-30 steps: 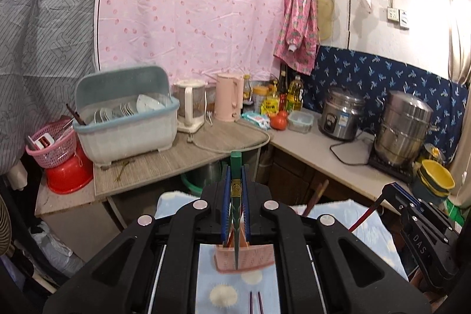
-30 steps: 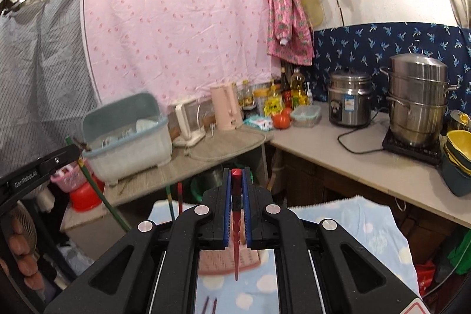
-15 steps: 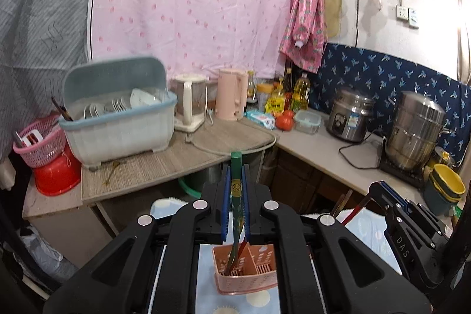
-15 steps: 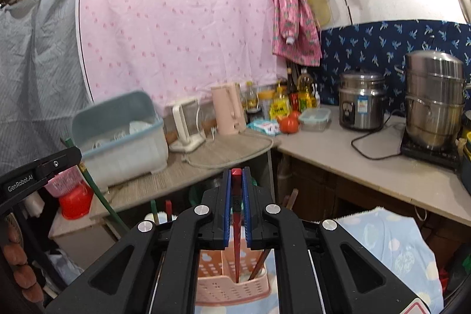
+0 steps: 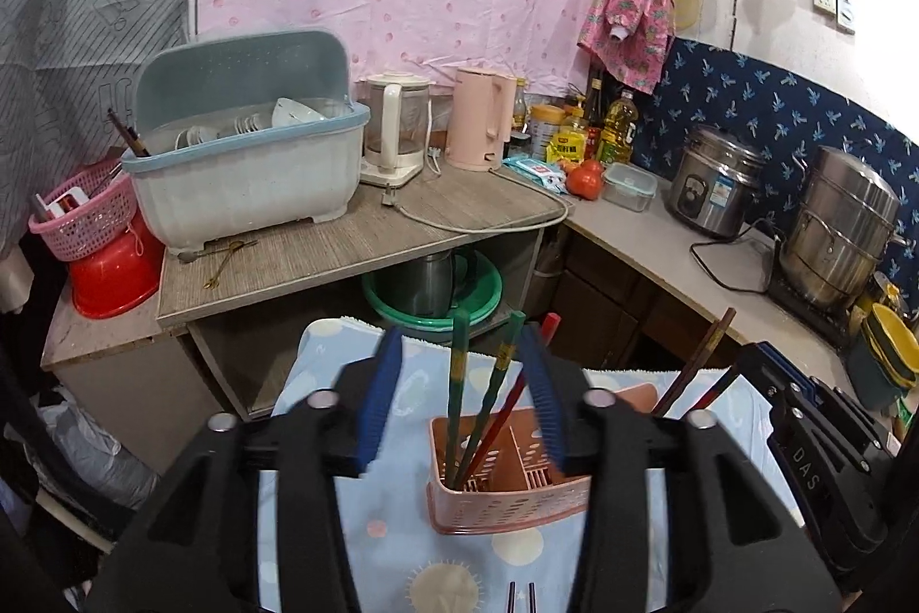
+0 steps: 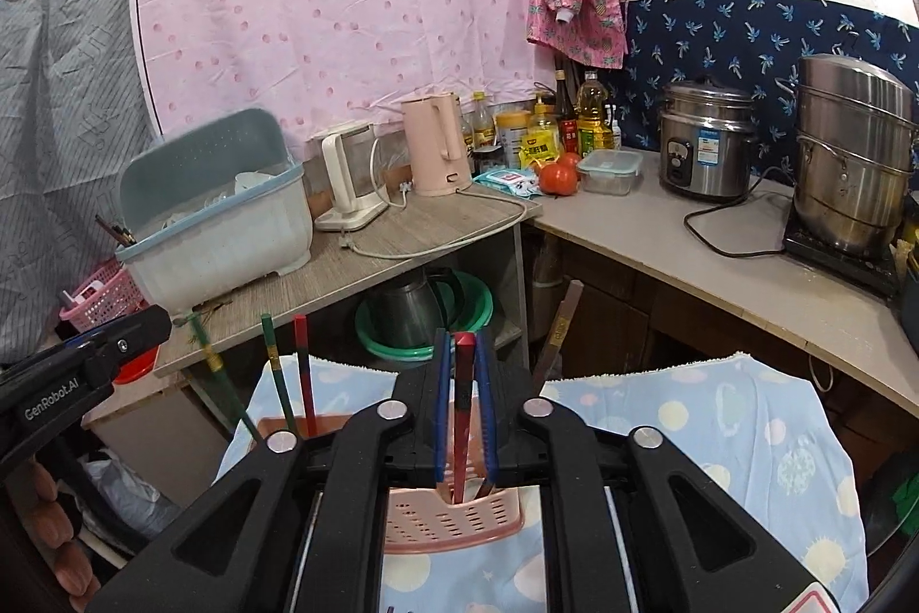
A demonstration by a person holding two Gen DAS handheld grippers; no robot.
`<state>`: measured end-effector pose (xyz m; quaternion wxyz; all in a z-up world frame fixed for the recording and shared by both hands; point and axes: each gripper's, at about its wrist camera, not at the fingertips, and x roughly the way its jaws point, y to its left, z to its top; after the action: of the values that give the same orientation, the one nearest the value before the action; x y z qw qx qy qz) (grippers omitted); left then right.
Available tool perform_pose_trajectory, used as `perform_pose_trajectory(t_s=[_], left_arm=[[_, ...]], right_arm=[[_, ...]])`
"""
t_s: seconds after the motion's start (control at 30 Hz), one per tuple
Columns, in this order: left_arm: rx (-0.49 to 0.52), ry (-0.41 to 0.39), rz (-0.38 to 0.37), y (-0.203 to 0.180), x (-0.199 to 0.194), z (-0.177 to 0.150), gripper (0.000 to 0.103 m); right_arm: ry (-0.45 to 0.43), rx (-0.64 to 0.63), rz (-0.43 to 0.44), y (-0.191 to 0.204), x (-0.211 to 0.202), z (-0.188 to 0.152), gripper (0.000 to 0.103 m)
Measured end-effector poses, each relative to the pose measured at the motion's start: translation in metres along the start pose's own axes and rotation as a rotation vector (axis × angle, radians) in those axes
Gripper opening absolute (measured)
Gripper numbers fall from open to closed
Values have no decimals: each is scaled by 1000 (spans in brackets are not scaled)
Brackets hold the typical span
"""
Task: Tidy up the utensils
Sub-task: 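Open left tool over the caddy while right tool releases the red chopstick into it, then withdraw both tools toward the last dark red chopstick pair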
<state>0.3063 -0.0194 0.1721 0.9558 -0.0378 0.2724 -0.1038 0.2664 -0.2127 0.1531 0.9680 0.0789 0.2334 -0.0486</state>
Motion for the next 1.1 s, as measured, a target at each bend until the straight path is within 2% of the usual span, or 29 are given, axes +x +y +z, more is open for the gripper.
perform_pose_trajectory(t_s=[0.07, 0.2, 0.47, 0.6, 0.87, 1.1], left_arm=[[2, -4, 1, 1, -5, 0, 43], [6, -6, 1, 3, -14, -3, 43], [11, 6, -6, 1, -38, -18, 47], [18, 23, -14, -1, -52, -32, 47], [40, 91, -31, -6, -77, -82, 47], [61, 228, -40, -4, -86, -159, 47]], right_arm=[[-16, 8, -5, -2, -7, 0, 27], [-37, 24, 0, -6, -22, 0, 33], [-47, 40, 24, -10, -59, -6, 35], [-20, 40, 43, -6, -79, -22, 35], [127, 71, 86, -3, -111, -81, 35], [295, 90, 103, -6, -127, -155, 35]])
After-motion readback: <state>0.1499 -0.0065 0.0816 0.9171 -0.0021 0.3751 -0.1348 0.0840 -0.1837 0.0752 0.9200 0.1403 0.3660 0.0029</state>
